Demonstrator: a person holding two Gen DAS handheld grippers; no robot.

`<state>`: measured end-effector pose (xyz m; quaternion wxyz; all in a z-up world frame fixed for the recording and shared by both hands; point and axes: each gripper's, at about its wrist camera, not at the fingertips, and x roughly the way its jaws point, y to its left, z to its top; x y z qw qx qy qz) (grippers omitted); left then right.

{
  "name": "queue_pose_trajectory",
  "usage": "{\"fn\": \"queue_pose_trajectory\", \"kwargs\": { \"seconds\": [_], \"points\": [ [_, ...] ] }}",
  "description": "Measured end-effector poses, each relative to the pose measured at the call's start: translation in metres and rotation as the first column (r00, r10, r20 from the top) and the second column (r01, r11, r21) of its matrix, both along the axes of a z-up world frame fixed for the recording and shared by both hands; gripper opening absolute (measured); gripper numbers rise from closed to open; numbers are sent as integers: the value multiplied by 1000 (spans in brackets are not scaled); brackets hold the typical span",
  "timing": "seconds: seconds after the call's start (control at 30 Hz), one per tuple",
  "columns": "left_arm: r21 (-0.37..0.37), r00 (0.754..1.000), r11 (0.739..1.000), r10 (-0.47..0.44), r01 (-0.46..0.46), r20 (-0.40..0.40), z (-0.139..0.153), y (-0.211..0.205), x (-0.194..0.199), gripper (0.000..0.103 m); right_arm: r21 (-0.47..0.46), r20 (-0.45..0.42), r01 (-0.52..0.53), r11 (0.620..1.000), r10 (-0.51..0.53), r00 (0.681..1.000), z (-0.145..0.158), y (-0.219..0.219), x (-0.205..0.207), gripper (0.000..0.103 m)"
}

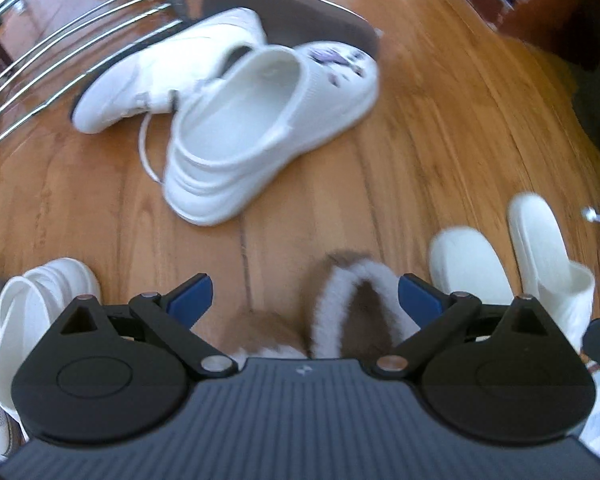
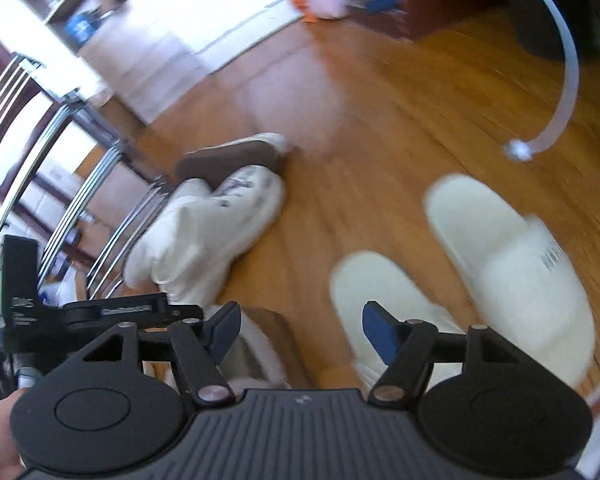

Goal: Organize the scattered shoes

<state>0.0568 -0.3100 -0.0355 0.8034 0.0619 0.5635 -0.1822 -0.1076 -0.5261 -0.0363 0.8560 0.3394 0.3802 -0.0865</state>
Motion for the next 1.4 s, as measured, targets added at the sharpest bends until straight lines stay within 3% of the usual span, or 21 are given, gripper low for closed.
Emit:
{"fn": "queue_pose_trajectory", "kwargs": {
  "seconds": [0.17, 0.27, 0.4, 0.5, 0.53, 0.6, 0.63, 0.67, 0.7, 0.77, 0.83, 0.9, 0.93, 1.03, 1.17, 1.33, 1.4],
  "points": [
    [-51, 996, 995, 86, -85, 15, 0, 16, 36, 101, 24, 26, -22, 999, 22, 999, 6, 9, 30, 72],
    [-118, 995, 988, 101, -100, 1, -2, 9, 64, 101, 41, 20, -25, 999, 24, 1000, 0, 12, 42, 72],
    [-59, 995, 997, 57, -53, 83, -13, -35, 106, 103, 33, -26, -55, 998, 56, 998, -11, 10, 69, 72],
    [-38, 997, 999, -3, 6, 74, -46, -68, 137, 103, 24, -27, -58, 998, 59, 998, -13, 12, 81, 72],
    [-45, 997, 999, -3, 6, 71, -53, -73, 141, 90, 26, -26, -59, 998, 60, 998, -14, 13, 84, 73],
    [-118, 999, 993, 24, -18, 45, -75, -77, 151, 83, 34, -33, -61, 998, 62, 998, -19, 15, 88, 75],
    [-163, 998, 986, 44, -37, 39, -80, -75, 152, 48, 40, -40, -65, 997, 66, 997, -23, 16, 89, 75],
    [-195, 999, 980, 38, -31, 33, -78, -75, 149, 28, 48, -48, -68, 996, 71, 996, -27, 17, 88, 75],
    [-232, 999, 972, 40, -38, 2, -73, -75, 145, 26, 57, -56, -69, 996, 72, 996, -31, 17, 88, 75],
    [-224, 997, 972, 75, -75, -9, -68, -72, 140, 23, 73, -71, -69, 995, 74, 995, -37, 17, 89, 75],
    [-240, 993, 964, 116, -115, -13, -67, -62, 138, 14, 84, -82, -64, 994, 71, 994, -42, 15, 89, 75],
    [-260, 988, 954, 137, -150, -69, -65, -46, 136, 13, 106, -90, -57, 993, 67, 994, -48, 11, 92, 75],
    [-253, 989, 956, 137, -148, -59, -64, -44, 133, 13, 116, -90, -54, 992, 65, 994, -50, 10, 93, 75],
    [-189, 992, 974, 123, -121, 0, -49, -33, 121, 12, 144, -89, -45, 989, 58, 994, -53, 5, 94, 75],
    [-202, 992, 973, 121, -110, 43, -28, -10, 105, 14, 173, -63, -38, 984, 49, 997, -51, 6, 94, 76],
    [-173, 973, 978, 147, -116, 176, 16, 16, 73, 13, 204, -35, -61, 977, 70, 997, -42, 15, 90, 76],
    [-190, 974, 975, 146, -112, 173, 36, 29, 71, 11, 201, -15, -78, 976, 83, 996, -33, 21, 85, 76]
  ]
}}
